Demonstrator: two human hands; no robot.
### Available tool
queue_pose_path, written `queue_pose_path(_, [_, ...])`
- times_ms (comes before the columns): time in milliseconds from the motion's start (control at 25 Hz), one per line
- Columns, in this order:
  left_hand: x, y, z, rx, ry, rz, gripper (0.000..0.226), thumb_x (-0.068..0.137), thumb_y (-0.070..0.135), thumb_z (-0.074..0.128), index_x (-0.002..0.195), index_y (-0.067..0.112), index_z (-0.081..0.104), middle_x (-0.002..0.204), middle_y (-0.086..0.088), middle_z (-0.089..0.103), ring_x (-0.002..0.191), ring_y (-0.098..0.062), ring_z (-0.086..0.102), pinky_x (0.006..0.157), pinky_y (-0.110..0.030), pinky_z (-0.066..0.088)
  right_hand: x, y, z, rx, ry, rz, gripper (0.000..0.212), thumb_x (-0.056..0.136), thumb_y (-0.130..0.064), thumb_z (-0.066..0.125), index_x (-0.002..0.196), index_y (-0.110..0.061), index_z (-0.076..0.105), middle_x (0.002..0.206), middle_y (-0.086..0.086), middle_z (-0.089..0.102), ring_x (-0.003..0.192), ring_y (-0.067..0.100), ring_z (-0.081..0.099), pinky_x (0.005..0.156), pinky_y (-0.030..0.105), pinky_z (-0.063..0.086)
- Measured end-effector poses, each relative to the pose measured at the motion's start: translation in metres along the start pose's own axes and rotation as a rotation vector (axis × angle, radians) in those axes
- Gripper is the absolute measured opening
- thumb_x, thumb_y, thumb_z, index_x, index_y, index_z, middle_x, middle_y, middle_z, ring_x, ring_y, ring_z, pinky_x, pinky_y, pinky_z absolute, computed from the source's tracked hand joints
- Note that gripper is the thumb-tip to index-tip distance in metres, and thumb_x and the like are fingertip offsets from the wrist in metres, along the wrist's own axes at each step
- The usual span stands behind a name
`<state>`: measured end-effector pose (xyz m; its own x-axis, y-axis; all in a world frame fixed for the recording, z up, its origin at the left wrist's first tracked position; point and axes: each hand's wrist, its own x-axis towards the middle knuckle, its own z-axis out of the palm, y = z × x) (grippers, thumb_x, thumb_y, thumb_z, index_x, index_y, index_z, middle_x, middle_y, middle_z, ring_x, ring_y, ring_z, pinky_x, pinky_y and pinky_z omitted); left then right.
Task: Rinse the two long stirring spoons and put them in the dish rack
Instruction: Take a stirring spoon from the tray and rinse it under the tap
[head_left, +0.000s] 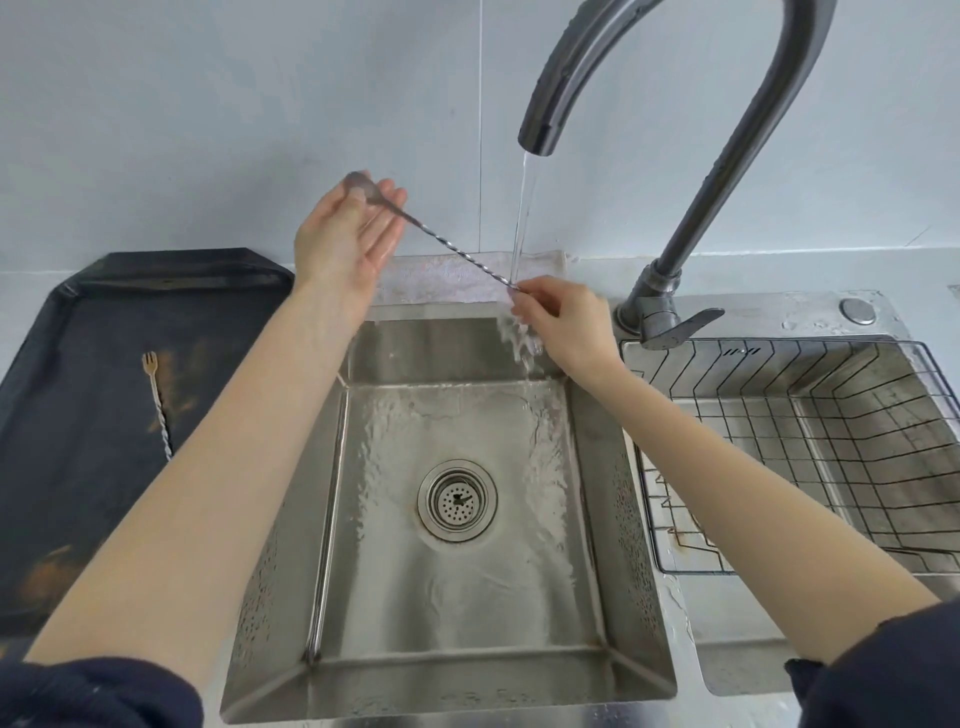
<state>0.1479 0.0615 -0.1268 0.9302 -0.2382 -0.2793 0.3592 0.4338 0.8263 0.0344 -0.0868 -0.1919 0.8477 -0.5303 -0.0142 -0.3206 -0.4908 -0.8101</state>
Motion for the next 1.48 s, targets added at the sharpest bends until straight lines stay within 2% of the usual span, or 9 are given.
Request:
queue_pose_path(120, [0.01,0.009,-0.027,-0.062,0.079,-0.009,0.025,0.098,0.009,0.039,0.08,0.015,0.055,0.082,0.003,0.066,0.069,-0.003,0.069,0.069,-0.015,0.058,0.003,0.0,-0.002,-0.071,0.016,-0.03,0.021,0.091,-0.021,0.055,0.104,-0.014,0.071,0.098,0.007,0.076,0.09,0.021,0.067,0.085,0.036,0.054])
queue_pose_path(240, [0.014,0.012,-0.051,-0.173,0.162,-0.035,0.026,0.098,0.008,0.041,0.076,0.011,0.056,0.076,0.0,0.068,0.091,-0.01,0.067,0.092,-0.024,0.054,0.01,0.001,-0.007,-0.043,0.019,-0.026,0.018,0.089,-0.017,0.058,0.099,-0.012,0.072,0.087,0.002,0.073,0.072,0.001,0.064,0.073,0.018,0.051])
queue_pose_path(520, [0.004,-0.025,-0.095,-0.273,0.29,-0.299,0.024,0.097,0.003,0.04,0.076,0.004,0.053,0.081,-0.006,0.059,0.126,-0.013,0.051,0.103,-0.022,0.044,0.008,0.011,-0.005,0.519,-0.016,0.27,0.02,0.092,-0.004,0.054,0.11,0.0,0.062,0.073,-0.003,0.063,0.052,-0.008,0.063,0.057,0.005,0.054])
queue_pose_path(720, [-0.004,-0.068,-0.124,-0.027,0.309,-0.512,0.022,0.096,0.002,0.039,0.078,0.005,0.052,0.084,-0.005,0.055,0.091,-0.012,0.058,0.094,-0.025,0.046,-0.008,0.069,0.02,0.375,-0.062,0.456,0.026,0.094,0.002,0.045,0.116,0.005,0.058,0.082,0.009,0.063,0.046,-0.009,0.063,0.051,0.003,0.052])
queue_pose_path(920, [-0.002,-0.108,-0.15,0.106,0.418,-0.658,0.028,0.096,0.0,0.036,0.071,0.006,0.048,0.076,-0.006,0.048,0.068,-0.012,0.049,0.049,-0.019,0.053,-0.027,0.123,0.048,0.109,-0.113,0.584,0.026,0.09,0.0,0.049,0.111,0.0,0.065,0.086,0.01,0.065,0.042,-0.009,0.06,0.045,-0.001,0.047])
queue_pose_path(1160, [0.0,-0.149,-0.173,0.281,0.423,-0.752,0.03,0.095,-0.002,0.035,0.067,0.006,0.044,0.074,-0.008,0.046,0.067,-0.013,0.047,0.069,-0.029,0.05,-0.048,0.152,0.073,-0.113,-0.274,0.654,0.023,0.091,-0.008,0.054,0.111,-0.002,0.065,0.108,0.015,0.068,0.085,0.023,0.059,0.058,0.018,0.046])
queue_pose_path(1280, [0.0,-0.167,-0.186,0.41,0.438,-0.801,0.019,0.094,-0.002,0.037,0.079,0.005,0.047,0.074,-0.006,0.048,0.066,-0.012,0.048,0.086,-0.025,0.051,-0.055,0.158,0.084,-0.23,-0.347,0.683,0.026,0.092,-0.01,0.053,0.115,-0.004,0.064,0.118,0.017,0.066,0.109,0.029,0.061,0.091,0.027,0.047])
queue_pose_path(1360, [-0.002,-0.174,-0.188,0.454,0.462,-0.81,0.011,0.094,-0.001,0.04,0.096,0.008,0.046,0.074,-0.006,0.047,0.066,-0.012,0.047,0.095,-0.031,0.046,-0.061,0.16,0.089,-0.312,-0.404,0.669,0.027,0.091,-0.008,0.051,0.113,-0.004,0.065,0.119,0.018,0.066,0.113,0.032,0.059,0.095,0.029,0.046])
queue_pose_path(1480, [-0.006,-0.175,-0.186,0.483,0.473,-0.803,0.019,0.093,-0.003,0.039,0.078,0.004,0.048,0.072,-0.006,0.044,0.065,-0.012,0.045,0.102,-0.034,0.041,-0.074,0.159,0.093,-0.458,-0.499,0.621,0.025,0.09,-0.005,0.047,0.108,-0.002,0.065,0.117,0.02,0.064,0.109,0.035,0.059,0.089,0.034,0.049])
